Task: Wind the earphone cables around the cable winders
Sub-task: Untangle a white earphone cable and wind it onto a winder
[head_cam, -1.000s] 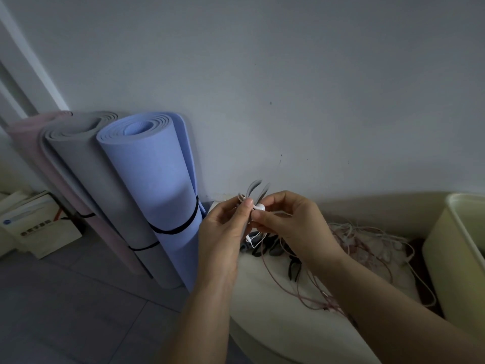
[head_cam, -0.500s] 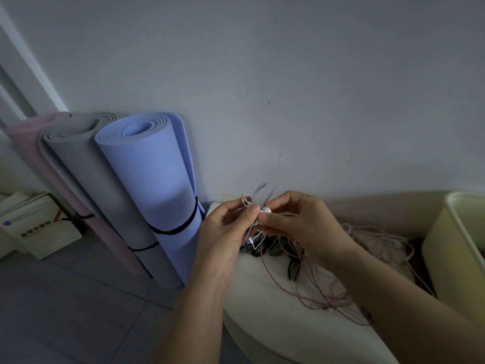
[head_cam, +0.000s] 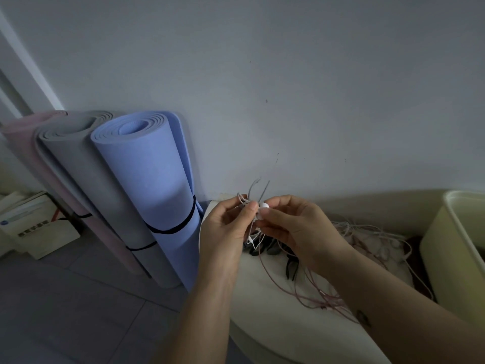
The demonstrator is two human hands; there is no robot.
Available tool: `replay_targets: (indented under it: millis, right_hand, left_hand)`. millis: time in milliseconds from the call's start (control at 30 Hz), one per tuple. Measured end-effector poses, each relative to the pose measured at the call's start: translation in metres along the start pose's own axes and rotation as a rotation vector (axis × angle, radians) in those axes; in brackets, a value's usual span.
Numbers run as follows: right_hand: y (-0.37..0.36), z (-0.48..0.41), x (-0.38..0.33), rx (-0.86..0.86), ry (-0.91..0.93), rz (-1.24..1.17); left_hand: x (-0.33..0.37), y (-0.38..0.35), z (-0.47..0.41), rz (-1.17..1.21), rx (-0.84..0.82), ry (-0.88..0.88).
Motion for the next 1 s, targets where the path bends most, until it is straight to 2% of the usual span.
replay_targets:
  millis: [233,367,467,567,600,700,800,1000]
  right_hand:
    - [0.003,0.000,-0.003,-0.003,0.054,0.051]
    - [0.003,-0.001,-0.005,-0.074,0.004,0.060]
    - [0.014,-0.004,-0.021,-0.052,-0.015,0.166]
    - [0.037,-0.009,-0.040,0.091,0.133,0.311]
    - [0.038,-0.010,-0.042,0.065,0.160,0.352]
    - [0.028,-0.010,-0.031,-0.183,0.100,0.470]
    - [0.018,-0.006,-0.020,-0.355,0.003,0.625]
    - [0.023,0.003,-0.013,-0.478,-0.240,0.542]
  left_hand:
    - [0.000,-0.003,0.004,0.002,-0.033,-0.015]
    - [0.002,-0.002,0.003,-0.004,-0.042,-0.017]
    - [0.008,-0.003,0.003,-0.023,-0.156,-0.014]
    - [0.012,-0.004,0.008,-0.235,-0.350,-0.041]
    - [0.014,-0.004,0.010,-0.295,-0.430,-0.051]
    - [0.013,-0.009,0.020,-0.400,-0.638,-0.022]
    - [0.008,-0.007,0.021,-0.465,-0.686,0.045]
    - [0.003,0.001,0.021,-0.571,-0.773,0.100]
Point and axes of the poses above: each hand's wrist, its own z-axis away from the middle knuckle, its own y-axis out of the back of the hand, x = y × z, the point moved 5 cm from there along -z, towards the middle knuckle, and after that the axes turned 10 degrees about -z, right-handed, at the moved point
